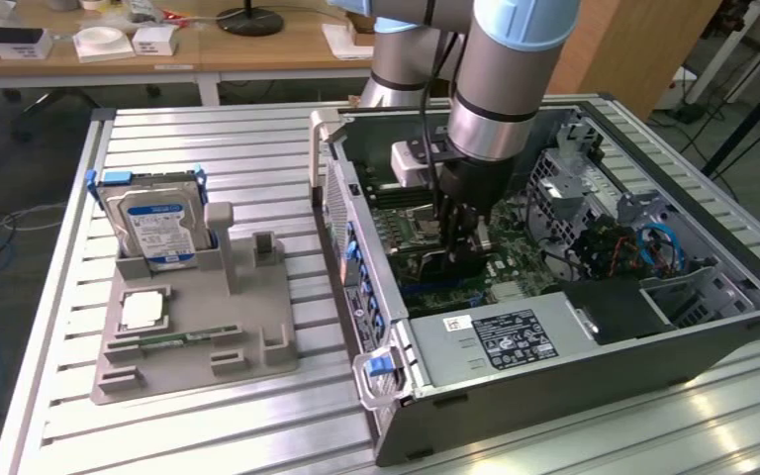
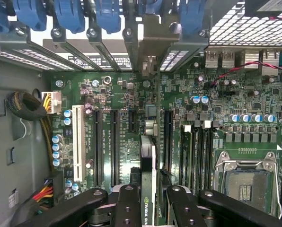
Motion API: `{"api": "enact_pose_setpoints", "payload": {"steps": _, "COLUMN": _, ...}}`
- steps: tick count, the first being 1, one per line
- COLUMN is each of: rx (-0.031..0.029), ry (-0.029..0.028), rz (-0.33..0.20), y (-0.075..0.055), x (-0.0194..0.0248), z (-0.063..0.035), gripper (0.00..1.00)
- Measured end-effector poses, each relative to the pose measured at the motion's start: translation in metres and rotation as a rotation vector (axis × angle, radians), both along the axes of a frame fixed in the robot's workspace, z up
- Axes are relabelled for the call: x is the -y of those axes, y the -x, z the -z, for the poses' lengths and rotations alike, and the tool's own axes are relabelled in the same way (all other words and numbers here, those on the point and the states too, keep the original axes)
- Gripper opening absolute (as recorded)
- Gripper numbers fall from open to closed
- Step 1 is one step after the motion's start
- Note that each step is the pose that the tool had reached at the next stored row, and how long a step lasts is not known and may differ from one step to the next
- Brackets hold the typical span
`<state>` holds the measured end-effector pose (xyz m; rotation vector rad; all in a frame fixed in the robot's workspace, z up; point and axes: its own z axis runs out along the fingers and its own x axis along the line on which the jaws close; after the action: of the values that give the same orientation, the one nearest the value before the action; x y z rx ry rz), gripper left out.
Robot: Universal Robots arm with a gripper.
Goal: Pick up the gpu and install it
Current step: 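Insert the gpu into the slot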
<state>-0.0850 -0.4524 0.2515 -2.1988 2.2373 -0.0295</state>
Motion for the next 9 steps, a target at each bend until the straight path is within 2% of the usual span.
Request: {"api": "enact_pose_setpoints", "payload": {"steps": 9, "rx": -0.0001, "ry": -0.0001, "rz": 0.000, "y": 0.0000, "x": 0.0001, "z": 0.0011, "gripper": 0.26}}
